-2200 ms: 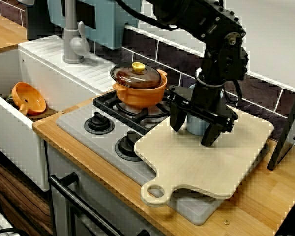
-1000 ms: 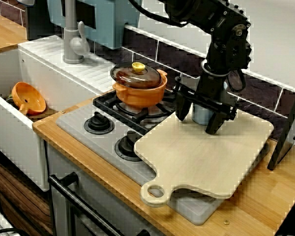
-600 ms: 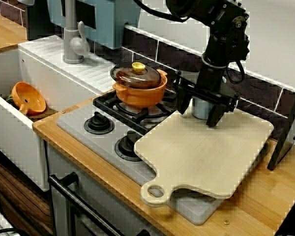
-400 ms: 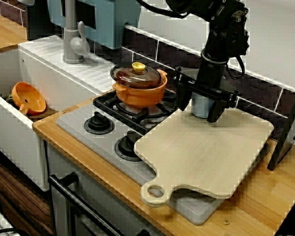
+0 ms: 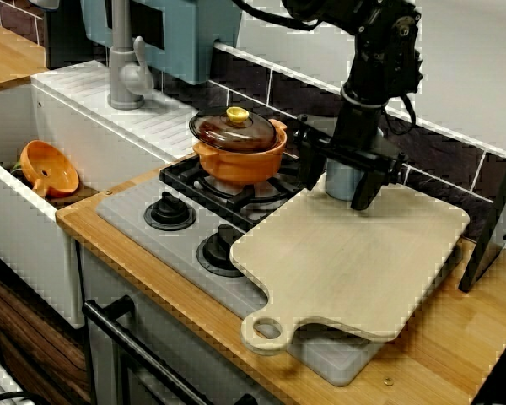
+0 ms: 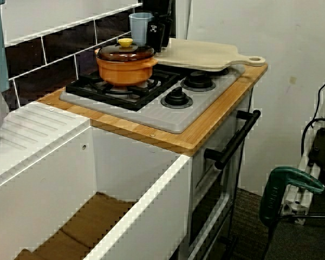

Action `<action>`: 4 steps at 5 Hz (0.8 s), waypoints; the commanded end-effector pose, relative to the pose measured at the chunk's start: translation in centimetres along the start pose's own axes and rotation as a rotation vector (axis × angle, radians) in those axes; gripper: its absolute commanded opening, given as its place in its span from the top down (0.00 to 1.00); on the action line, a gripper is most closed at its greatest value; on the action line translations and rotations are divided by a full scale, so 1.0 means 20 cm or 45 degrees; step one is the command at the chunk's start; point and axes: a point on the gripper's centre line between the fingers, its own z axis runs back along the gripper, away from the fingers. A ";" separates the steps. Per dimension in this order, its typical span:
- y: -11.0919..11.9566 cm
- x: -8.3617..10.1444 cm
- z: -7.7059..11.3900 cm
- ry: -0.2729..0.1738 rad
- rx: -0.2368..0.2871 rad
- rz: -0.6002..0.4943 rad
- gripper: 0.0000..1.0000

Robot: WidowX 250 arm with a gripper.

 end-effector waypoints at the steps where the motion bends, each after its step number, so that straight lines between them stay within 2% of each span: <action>1: 0.07 0.00 0.22 -0.056 -0.111 0.032 0.00; 4: 0.16 -0.04 0.36 -0.047 -0.173 0.033 0.00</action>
